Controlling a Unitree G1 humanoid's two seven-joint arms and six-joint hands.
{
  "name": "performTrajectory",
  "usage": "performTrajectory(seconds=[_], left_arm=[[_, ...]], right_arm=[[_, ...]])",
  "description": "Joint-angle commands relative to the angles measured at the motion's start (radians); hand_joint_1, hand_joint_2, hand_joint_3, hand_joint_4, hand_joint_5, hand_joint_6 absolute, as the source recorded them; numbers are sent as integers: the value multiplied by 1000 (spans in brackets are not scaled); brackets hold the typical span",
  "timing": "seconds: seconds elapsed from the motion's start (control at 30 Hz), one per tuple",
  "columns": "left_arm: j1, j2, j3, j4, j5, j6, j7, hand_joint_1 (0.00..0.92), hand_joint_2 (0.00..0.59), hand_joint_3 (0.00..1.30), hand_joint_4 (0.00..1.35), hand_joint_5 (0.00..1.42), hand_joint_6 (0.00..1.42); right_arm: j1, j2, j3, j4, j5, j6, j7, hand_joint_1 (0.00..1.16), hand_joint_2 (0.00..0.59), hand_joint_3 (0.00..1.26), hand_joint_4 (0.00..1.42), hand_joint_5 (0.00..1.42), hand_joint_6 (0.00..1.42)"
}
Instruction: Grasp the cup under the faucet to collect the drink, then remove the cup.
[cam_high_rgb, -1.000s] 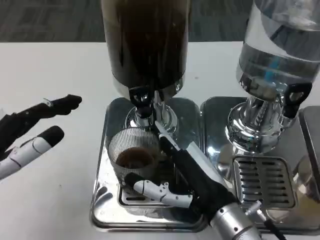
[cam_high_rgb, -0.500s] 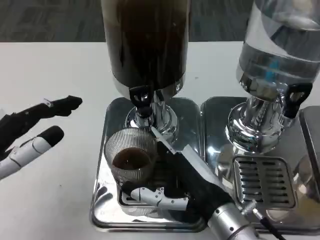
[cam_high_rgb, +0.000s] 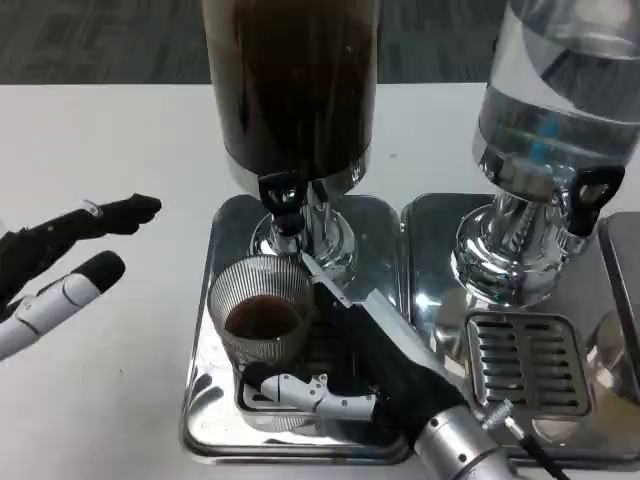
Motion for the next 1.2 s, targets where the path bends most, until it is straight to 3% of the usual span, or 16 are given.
performTrajectory(seconds=[0.03,0.57,0.97,1.2], left_arm=[[15,12,7,-18,7,12,5,0,173,254,204,193,140],[23,12,16,-30,8,25,6,0,186,263,218,193,140],[28,9,13,-30,15,28,9,0,183,264,218,193,140],[31,10,13,-28,20,30,11,0,178,264,218,193,140]], right_arm=[[3,13,5,9,7,-22,-13,604,171,0,0,0,63],[-10,25,20,16,-25,1,-38,604,171,0,0,18,142],[-27,48,20,42,-51,-6,-76,604,171,4,0,143,227],[-25,55,21,49,-67,-5,-101,611,184,79,52,209,280]])
